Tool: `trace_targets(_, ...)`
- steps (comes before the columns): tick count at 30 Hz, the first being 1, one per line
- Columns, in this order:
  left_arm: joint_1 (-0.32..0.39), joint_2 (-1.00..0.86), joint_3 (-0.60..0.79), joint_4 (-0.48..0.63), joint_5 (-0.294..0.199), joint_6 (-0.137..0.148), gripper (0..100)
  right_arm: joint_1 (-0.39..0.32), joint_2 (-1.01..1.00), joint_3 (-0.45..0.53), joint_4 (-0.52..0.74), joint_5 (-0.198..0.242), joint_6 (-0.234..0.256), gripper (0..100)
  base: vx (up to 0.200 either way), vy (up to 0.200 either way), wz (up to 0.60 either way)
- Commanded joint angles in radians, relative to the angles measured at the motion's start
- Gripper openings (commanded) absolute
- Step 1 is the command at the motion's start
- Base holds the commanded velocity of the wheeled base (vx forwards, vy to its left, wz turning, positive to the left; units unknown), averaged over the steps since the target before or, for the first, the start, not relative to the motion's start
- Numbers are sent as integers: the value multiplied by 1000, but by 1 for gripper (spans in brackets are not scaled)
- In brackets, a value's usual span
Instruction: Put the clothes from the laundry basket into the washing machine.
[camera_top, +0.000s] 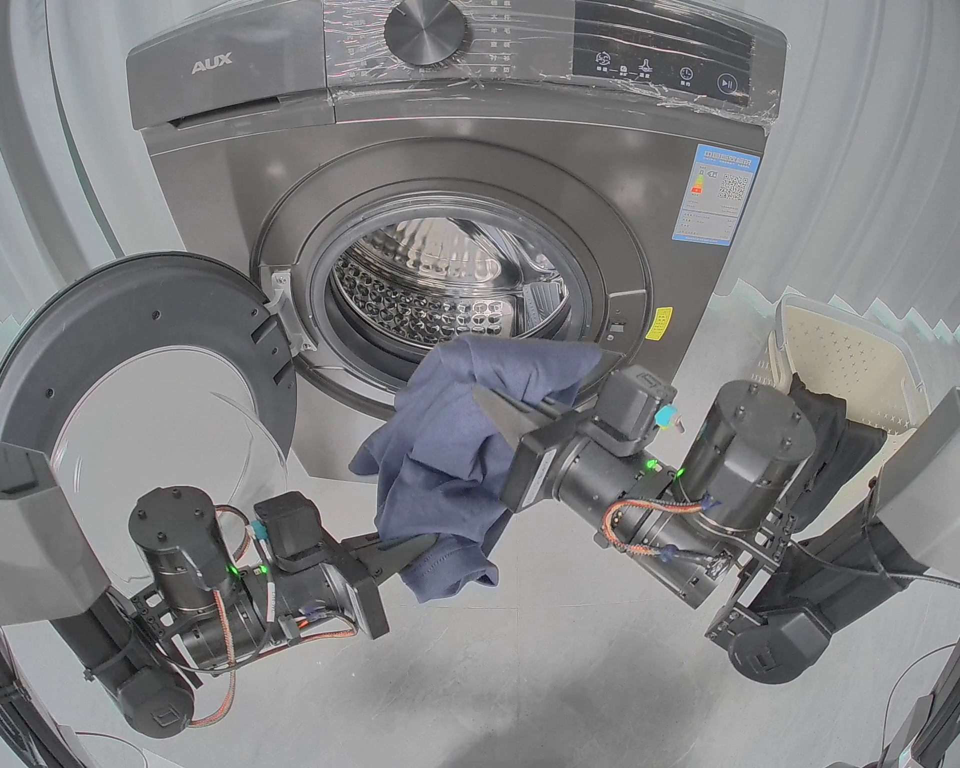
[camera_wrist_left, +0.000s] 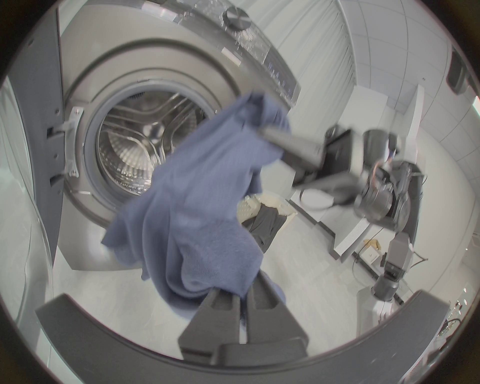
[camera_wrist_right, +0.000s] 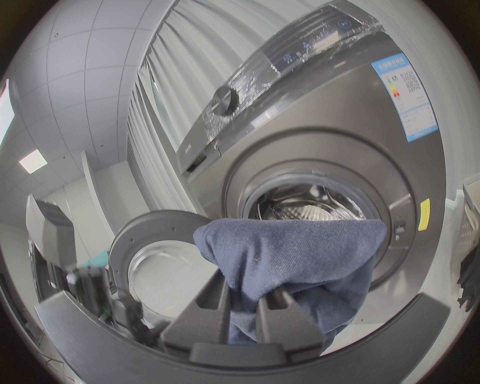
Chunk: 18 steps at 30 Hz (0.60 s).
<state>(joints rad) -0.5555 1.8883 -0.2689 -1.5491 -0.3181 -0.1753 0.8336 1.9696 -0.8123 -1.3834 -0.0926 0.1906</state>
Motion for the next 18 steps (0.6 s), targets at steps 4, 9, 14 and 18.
trace_targets(4, -4, -132, -47, -2, 1, -39, 0, 10, 60, 59, -3, 2, -5, 0, 0, 0, 0)
trace_targets(9, 29, -126, -76, -2, 2, -41, 0, 16, 95, 59, -14, 2, -5, 100, 0, 0, 0)
trace_targets(14, 77, -126, -130, -2, 4, -47, 0, 16, 97, 81, -6, 2, -8, 100, 0, 0, 0)
trace_targets(18, 88, -121, -158, -2, 48, -76, 0, 16, 95, 119, 0, 2, -8, 100, 0, 0, 0)
